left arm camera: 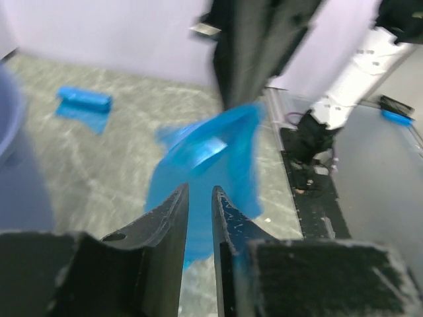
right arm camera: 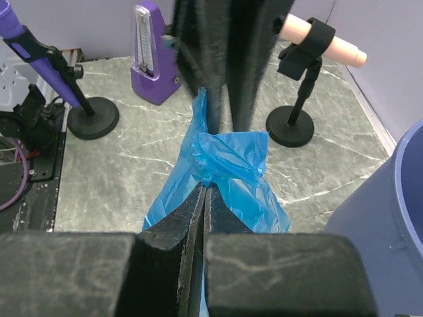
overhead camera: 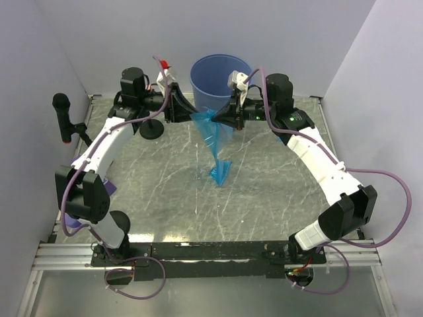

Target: Put the trash bags into the trash bin

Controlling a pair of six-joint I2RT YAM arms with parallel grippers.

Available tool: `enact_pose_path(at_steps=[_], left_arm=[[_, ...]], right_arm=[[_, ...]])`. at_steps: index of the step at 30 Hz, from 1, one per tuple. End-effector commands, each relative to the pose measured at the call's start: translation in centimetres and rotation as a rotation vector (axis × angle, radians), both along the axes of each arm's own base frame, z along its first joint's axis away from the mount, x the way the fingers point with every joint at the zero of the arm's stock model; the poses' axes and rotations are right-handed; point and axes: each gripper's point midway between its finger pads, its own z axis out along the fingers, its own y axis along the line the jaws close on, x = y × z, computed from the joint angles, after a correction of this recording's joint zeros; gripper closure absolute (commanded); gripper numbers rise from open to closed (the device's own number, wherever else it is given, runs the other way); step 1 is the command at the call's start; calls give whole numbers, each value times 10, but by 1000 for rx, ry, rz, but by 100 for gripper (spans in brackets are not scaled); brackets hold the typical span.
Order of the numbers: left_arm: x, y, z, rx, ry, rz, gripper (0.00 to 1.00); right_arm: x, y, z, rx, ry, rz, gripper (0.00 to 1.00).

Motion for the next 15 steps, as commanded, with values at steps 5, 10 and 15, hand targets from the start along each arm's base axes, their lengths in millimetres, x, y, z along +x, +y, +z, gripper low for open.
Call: enact_pose_path(at_steps=[5, 10, 15], left_arm=[[-39, -30, 40, -59, -106, -175, 74], [-49, -32, 43, -66, -59, -227, 65], [-55, -31, 42, -71, -35, -259, 60]], right_arm=[[-4, 2, 25, 53, -52, 20, 98], [4, 2, 21, 42, -52, -23, 97], [9, 2, 19, 44, -48, -55, 91]])
